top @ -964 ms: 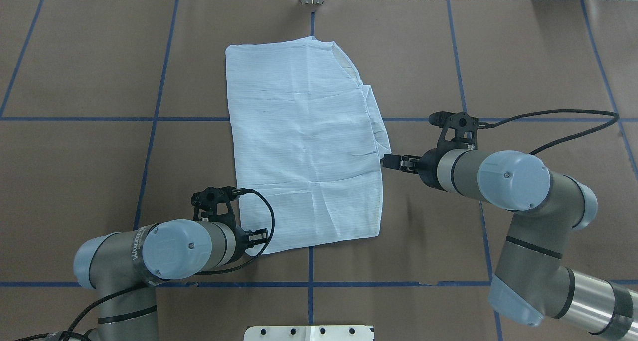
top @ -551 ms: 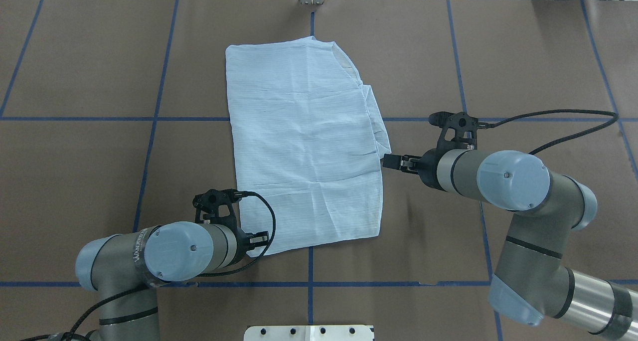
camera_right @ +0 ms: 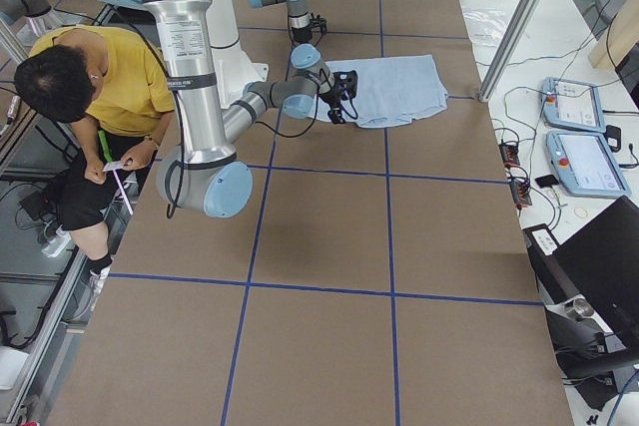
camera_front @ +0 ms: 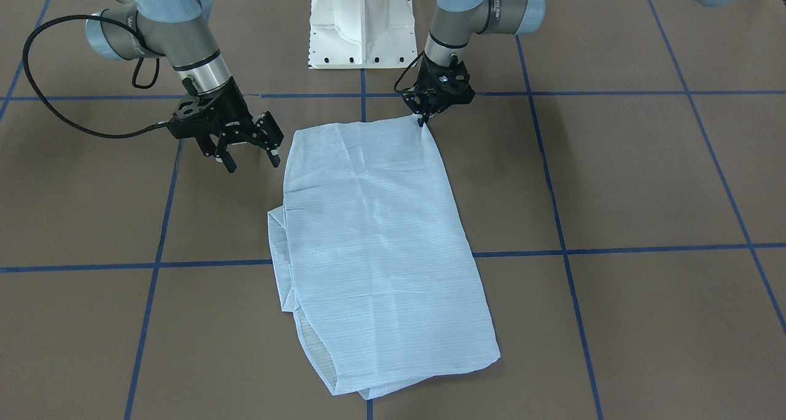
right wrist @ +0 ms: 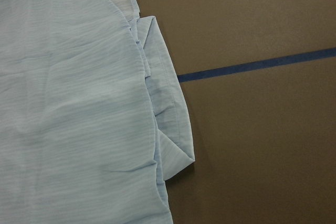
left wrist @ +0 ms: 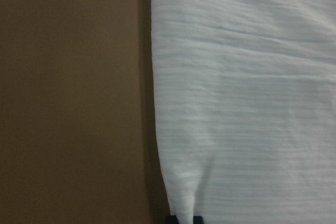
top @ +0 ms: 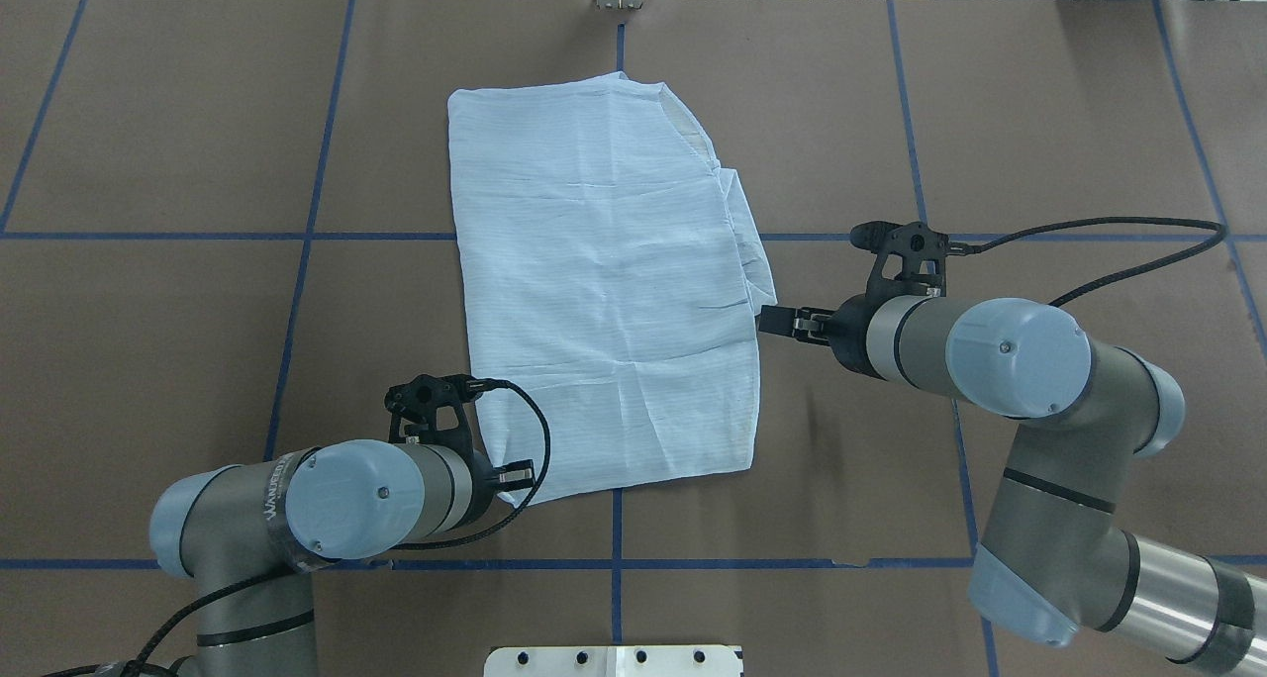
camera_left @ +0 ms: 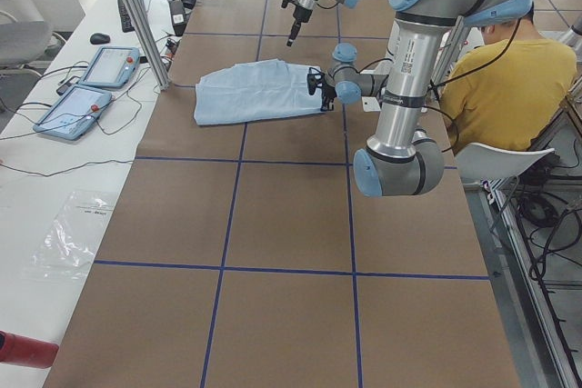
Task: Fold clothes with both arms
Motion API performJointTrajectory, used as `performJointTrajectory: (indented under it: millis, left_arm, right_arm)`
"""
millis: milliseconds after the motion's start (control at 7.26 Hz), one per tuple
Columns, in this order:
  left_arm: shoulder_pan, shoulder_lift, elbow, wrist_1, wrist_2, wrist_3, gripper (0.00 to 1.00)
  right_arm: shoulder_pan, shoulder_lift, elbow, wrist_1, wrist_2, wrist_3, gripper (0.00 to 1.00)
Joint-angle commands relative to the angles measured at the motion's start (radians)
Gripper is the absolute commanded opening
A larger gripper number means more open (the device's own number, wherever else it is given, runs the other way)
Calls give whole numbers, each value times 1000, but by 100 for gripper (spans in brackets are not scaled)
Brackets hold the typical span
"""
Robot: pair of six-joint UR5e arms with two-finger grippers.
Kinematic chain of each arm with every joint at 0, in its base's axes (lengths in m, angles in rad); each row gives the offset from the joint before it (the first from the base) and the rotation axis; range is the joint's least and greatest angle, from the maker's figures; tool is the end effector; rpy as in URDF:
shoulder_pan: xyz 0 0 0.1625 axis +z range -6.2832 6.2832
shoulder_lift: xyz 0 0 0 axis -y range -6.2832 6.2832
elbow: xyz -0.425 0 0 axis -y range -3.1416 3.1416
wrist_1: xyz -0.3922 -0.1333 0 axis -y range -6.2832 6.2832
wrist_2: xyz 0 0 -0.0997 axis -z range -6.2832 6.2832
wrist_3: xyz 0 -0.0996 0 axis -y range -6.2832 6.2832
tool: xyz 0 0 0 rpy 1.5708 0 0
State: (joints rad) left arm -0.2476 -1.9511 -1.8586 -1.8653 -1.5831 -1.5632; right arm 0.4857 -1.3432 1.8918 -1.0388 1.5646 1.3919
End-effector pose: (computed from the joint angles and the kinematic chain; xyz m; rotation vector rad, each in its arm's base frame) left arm 0.5535 -0.2762 0.2892 0.1115 0.9583 -0.2152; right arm -0.4375 -0.3824 0.3309 0.3591 -1.0234 0.2796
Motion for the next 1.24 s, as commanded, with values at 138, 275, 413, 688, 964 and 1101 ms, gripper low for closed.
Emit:
performJointTrajectory:
  millis: [138, 275, 413, 688, 964, 1101]
  left_arm:
    - [-4, -3, -17, 0, 3, -1, 0]
    - [-4, -3, -17, 0, 3, -1, 0]
    - [-4, -3, -17, -2, 3, -3, 0]
    - [-2, -3, -21, -2, 5, -3, 0]
    - [-2, -3, -24, -2, 5, -3, 0]
    - [-4, -3, -30, -2, 5, -3, 0]
  right_arm:
    - [-31, 86, 27, -184, 2, 242, 92]
    - [-88, 164, 27, -311, 0, 456, 82]
    - [-172, 223, 26, -417, -32, 593, 78]
    - [-295, 251, 4, -460, -142, 761, 82]
    - [-315, 265, -58, -481, -184, 806, 83]
    - [-315, 275, -66, -481, -187, 808, 83]
